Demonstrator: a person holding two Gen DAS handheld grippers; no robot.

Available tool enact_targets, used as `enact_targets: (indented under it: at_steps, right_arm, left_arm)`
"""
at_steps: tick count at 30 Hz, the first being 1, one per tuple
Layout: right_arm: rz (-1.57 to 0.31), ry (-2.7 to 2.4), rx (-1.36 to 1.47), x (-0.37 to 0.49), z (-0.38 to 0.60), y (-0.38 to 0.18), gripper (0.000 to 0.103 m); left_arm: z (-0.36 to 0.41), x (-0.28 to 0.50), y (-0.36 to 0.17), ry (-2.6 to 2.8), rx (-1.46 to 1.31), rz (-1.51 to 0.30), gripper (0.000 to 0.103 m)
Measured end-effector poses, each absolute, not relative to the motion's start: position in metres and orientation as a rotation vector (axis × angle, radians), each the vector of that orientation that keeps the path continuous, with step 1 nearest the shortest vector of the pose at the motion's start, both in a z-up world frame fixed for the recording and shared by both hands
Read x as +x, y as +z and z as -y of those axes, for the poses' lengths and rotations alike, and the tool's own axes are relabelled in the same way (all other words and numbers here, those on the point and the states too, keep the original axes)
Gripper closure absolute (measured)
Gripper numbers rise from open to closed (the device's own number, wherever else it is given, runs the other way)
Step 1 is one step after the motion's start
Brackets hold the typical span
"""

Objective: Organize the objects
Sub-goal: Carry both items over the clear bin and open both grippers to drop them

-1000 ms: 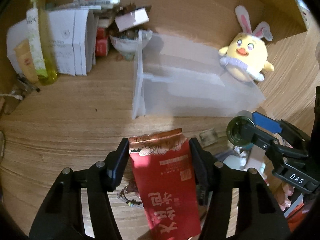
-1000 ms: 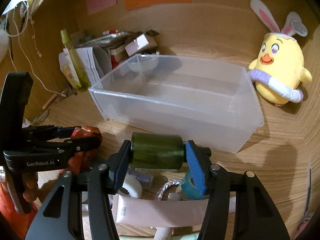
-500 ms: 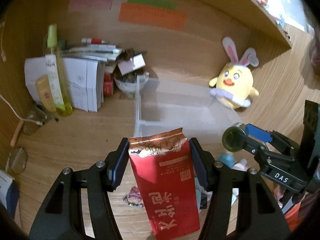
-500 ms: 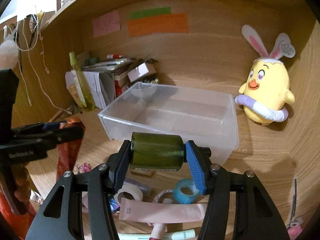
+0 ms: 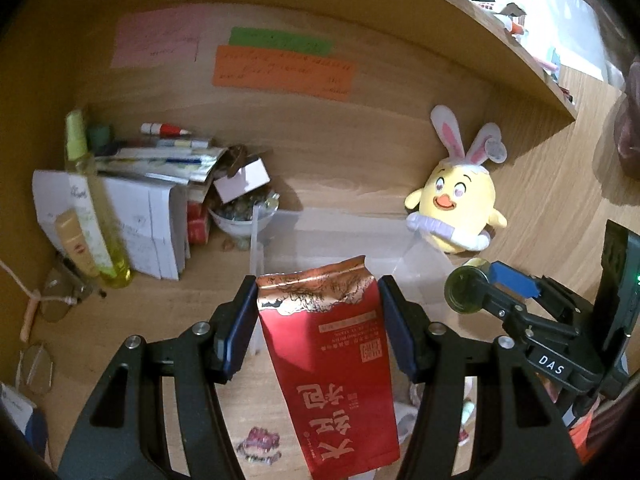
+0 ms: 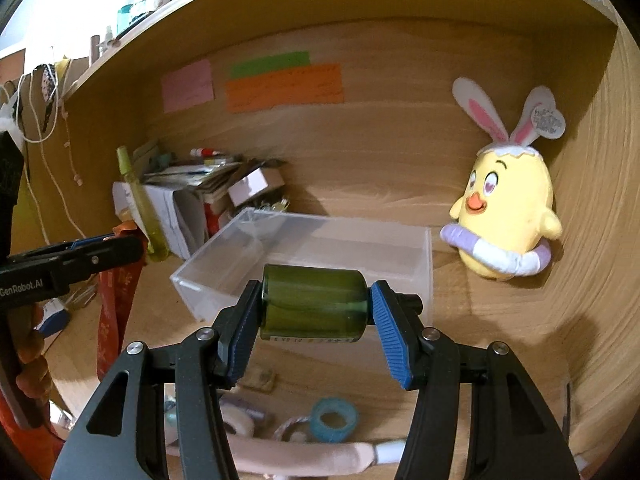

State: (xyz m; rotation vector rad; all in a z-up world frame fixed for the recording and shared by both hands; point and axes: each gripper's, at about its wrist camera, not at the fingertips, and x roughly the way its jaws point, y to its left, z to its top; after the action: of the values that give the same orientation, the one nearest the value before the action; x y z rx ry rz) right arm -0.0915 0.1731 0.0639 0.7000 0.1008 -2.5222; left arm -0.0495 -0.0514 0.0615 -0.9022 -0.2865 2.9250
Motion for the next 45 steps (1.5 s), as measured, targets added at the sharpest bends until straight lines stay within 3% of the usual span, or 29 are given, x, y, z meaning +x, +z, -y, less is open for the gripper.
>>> enact_targets:
  at_steps: [21, 45]
  right_arm:
    - [-0.140, -2.557, 0.691, -0.156, -0.172, 0.076, 0.052]
    - [-0.223, -2.450, 0.960, -0.204, -0.141, 0.012, 0.052]
  left_arm:
    - [0.046, -0.136, 0.090, 2.999, -0.874, 0.224, 0.044]
    - [0.040, -0.221, 0.010, 2.950, -1.167, 0.154, 0.044]
